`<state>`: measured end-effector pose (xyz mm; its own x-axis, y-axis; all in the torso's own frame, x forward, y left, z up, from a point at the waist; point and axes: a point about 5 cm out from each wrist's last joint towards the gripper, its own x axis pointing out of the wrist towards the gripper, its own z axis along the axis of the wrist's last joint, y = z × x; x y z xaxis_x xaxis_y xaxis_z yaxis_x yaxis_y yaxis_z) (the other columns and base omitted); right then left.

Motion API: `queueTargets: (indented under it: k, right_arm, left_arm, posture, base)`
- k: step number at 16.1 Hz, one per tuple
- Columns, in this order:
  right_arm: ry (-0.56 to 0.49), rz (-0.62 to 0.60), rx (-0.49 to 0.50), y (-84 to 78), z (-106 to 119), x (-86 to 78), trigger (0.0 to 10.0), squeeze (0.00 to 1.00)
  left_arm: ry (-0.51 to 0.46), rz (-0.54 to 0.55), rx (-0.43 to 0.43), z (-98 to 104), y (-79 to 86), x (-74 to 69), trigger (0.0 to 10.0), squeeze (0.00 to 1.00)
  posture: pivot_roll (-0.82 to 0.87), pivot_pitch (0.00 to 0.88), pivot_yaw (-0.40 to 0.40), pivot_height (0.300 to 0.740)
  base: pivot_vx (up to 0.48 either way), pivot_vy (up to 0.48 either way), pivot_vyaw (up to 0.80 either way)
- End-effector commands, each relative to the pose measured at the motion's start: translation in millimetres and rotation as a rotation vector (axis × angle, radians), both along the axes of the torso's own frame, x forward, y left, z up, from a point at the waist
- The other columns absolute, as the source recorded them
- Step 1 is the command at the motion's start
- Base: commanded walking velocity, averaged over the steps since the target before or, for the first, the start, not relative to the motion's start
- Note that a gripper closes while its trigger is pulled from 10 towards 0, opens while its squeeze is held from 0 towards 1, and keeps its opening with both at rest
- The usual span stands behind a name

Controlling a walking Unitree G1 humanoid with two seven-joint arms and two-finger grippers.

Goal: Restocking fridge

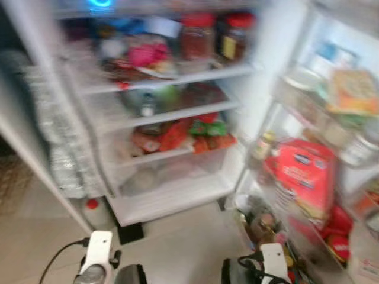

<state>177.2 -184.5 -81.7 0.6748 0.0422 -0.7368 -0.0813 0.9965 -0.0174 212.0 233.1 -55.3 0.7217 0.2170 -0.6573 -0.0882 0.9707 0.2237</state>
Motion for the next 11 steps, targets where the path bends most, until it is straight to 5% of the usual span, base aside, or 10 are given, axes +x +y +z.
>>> queueTargets:
  k: [1, 11]
  right_arm:
    - [0.08, 0.018, 0.015, 6.4, -9.7, -17.5, 10.0, 0.0]
    - [0.082, 0.01, 0.025, 7.9, -9.8, -17.2, 10.0, 0.0]
  left_arm:
    - [0.011, -0.003, 0.003, -2.0, -1.9, -2.1, 10.0, 0.0]
    - [0.017, -0.006, 0.006, -2.1, -0.9, -2.2, 10.0, 0.0]
  posture:
    - [-0.15, 0.027, -0.004, 0.603]
    - [-0.14, 0.024, 0.006, 0.603]
  base:
    - [0.0, 0.334, 0.0]
    - [0.0, 0.334, 0.0]
